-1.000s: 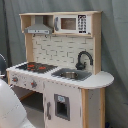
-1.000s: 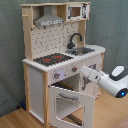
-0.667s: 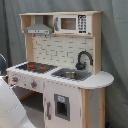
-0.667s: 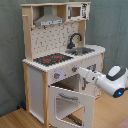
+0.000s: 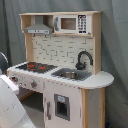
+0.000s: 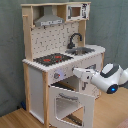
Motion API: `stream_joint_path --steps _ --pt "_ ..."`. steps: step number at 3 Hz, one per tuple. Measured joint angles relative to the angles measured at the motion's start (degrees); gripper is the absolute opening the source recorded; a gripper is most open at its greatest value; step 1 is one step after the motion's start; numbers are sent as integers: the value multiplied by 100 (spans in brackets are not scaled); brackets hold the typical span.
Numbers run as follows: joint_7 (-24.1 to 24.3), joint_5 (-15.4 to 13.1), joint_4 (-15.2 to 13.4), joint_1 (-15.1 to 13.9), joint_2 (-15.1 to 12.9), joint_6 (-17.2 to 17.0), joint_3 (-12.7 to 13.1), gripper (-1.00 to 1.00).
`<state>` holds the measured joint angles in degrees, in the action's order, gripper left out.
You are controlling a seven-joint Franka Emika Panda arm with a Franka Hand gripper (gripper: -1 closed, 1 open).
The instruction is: Play with the kitchen
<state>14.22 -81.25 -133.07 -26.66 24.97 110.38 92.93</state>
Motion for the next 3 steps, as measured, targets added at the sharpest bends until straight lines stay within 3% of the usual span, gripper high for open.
stream_joint_path --steps 1,2,3 --pt "-451 -45 -203 -226 0 255 -4 100" --pt "-592 -217 -566 -257 -1 633 -63 100" --pt "-780 -571 -751 -258 -1 1018 -316 100"
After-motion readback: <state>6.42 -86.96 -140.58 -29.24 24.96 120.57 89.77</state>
